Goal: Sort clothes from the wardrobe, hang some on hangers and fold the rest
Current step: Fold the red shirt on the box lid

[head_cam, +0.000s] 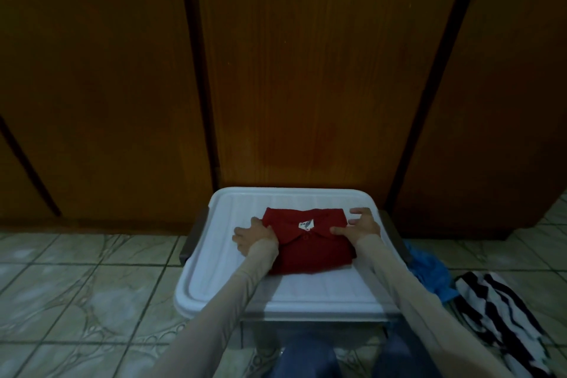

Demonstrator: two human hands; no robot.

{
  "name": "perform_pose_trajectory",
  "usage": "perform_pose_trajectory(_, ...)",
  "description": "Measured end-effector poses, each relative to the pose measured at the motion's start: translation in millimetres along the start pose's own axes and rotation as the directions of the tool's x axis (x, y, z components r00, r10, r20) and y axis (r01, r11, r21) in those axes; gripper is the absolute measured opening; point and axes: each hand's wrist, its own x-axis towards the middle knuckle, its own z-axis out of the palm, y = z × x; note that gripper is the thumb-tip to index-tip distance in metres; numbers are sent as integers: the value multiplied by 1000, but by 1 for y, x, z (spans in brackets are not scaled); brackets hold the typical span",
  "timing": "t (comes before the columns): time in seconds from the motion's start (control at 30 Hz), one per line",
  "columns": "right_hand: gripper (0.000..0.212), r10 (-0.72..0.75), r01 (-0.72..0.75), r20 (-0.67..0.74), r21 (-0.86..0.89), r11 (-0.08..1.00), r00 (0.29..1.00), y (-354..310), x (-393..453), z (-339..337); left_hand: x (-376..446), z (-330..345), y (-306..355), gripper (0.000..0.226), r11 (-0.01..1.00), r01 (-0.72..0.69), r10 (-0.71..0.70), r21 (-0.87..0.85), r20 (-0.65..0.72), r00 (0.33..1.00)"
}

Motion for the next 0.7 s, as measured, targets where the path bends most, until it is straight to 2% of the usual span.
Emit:
perform_pose_trajectory(0.07, 82, 52, -42, 116, -87, 995, 992, -2, 0, -2, 0, -2, -1, 32, 994, -60, 57, -88, -33, 998)
perform_pose_trajectory(0.17, 96, 99, -29, 253, -267, 963, 962, -6, 2, -7, -1, -8, 2, 30, 957, -103, 98, -271, -33, 995)
perform_pose_trajectory(0.3, 101, 117, -28, 336, -258, 966, 934, -7, 7, -14, 0, -12, 7, 33, 934, -79, 78, -347, -17, 997)
perform_pose_trajectory(0.53, 65, 11, -5, 268, -21, 1000, 963, 7, 7, -10, 4, 4, -15, 28, 955, -205, 173, -212, -160, 972)
perform_pose_trajectory(0.63, 58, -29, 59, 221, -131, 990, 975, 11, 7, 0, 4, 10, -23, 21, 958, -240, 206, -157, -206, 957)
perform_pose_trajectory(0.7, 50, -97, 144, 195, -245, 959, 976, 9, 5, 6, 6, 11, -24, 21, 966, -254, 233, -46, -270, 934)
